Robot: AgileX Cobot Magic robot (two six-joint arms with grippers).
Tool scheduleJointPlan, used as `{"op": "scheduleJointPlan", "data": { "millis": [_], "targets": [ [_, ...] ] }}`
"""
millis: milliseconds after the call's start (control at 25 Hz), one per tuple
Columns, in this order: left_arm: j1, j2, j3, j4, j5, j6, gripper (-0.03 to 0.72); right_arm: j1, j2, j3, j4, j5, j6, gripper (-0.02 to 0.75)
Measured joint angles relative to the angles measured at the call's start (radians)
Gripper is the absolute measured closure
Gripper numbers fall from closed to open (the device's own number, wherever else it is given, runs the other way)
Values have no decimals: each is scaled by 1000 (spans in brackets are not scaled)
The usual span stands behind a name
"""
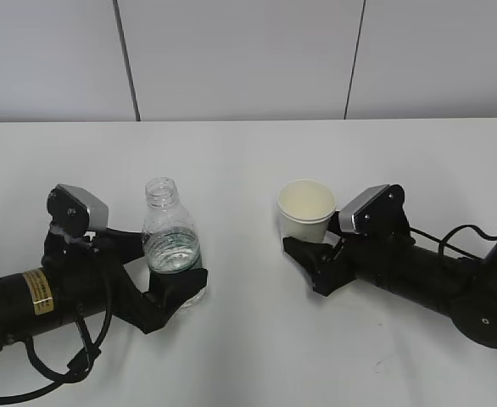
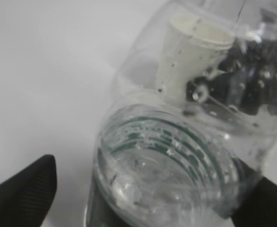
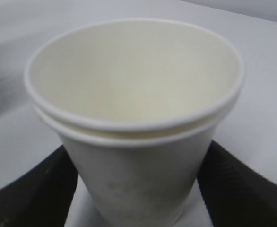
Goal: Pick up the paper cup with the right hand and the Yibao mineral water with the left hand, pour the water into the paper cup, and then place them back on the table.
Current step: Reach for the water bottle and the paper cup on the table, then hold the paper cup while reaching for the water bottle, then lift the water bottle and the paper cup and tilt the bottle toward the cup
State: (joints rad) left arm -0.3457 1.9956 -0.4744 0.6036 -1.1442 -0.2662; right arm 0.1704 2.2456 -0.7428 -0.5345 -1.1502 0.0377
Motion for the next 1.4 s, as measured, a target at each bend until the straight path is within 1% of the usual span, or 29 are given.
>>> {"op": "scheduleJointPlan", "data": {
  "millis": [160, 480, 960, 1200, 1400],
  "targets": [
    [0, 0, 0, 0, 0, 0, 56, 0, 0, -2, -2, 0, 2, 164],
    [0, 1, 0, 0, 0, 0, 95, 0, 0, -6, -2, 0, 2, 169],
    [0, 1, 0, 2, 0, 0, 111, 0, 0, -6, -4, 0, 2, 175],
    [0, 1, 0, 6, 0, 0, 173, 0, 0, -6, -4, 0, 2, 176],
    [0, 1, 0, 7, 0, 0, 246, 0, 0, -6, -4, 0, 2, 176]
  ]
}}
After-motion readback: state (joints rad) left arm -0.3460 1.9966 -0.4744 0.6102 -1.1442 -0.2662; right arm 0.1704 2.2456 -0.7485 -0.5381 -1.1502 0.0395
